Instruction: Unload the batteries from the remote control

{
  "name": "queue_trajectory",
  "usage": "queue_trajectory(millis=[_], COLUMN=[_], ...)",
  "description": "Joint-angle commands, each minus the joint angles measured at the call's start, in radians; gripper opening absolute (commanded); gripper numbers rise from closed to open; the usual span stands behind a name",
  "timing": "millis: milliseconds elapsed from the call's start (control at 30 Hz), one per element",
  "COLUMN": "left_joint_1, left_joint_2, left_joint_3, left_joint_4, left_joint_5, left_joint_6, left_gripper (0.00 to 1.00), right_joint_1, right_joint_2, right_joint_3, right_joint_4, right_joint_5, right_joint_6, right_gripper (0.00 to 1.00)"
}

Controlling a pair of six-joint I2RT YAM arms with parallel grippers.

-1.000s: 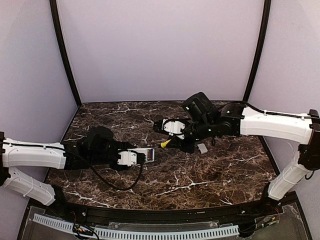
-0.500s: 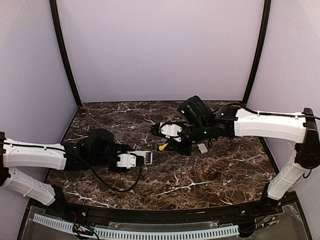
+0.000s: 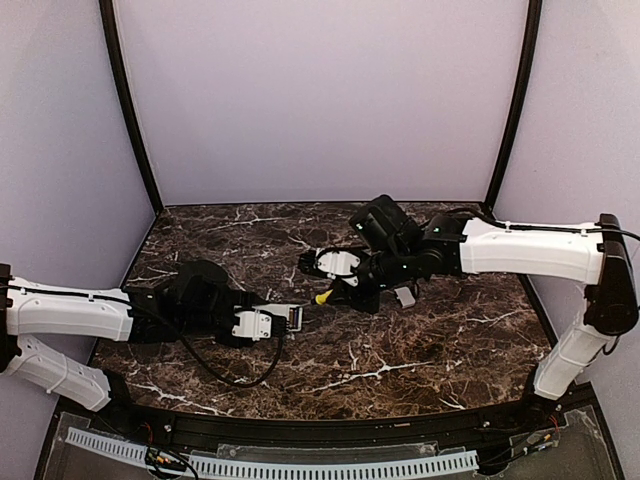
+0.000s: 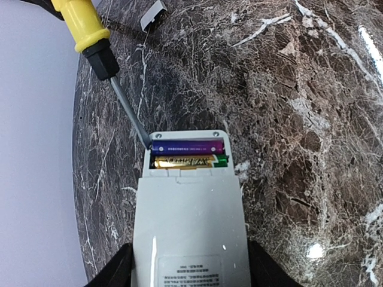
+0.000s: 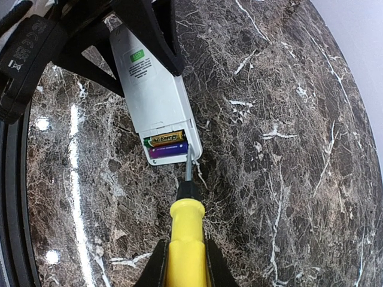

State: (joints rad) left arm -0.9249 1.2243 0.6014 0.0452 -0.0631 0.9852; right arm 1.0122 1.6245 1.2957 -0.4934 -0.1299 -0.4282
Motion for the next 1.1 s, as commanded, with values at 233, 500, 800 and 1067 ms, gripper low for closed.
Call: queue_trajectory(millis=[233, 500, 800, 1067], left_joint_1=[-0.018, -0.019, -0.019, -0.020], left_joint_2=[-0.022, -0.041, -0.047, -0.043], left_joint_3=[0.000, 0.001, -0.007, -0.014], left_joint_4=[0.107, 0.108, 0.124, 0.130], left_joint_5=[-0.015, -0.008, -0.020, -0.035], left_joint_6=[0.038, 0.029, 0.040, 0.055], left_gripper=[0.01, 0.01, 0.01, 0.00], right_joint_1=[0.007, 0.008, 0.008, 0.007], right_joint_2=[0.044, 0.064, 0.104, 0.111], right_joint_3=[0.017, 0.032, 0.067, 0.065], right_joint_4=[-0.043, -0.050, -0.077, -0.099], right_joint_5=[-0.047, -0.077, -0.127, -0.140], right_joint_6=[0.006, 0.015, 0.022, 0.017], right_gripper=[0.00, 0.00, 0.00, 0.00])
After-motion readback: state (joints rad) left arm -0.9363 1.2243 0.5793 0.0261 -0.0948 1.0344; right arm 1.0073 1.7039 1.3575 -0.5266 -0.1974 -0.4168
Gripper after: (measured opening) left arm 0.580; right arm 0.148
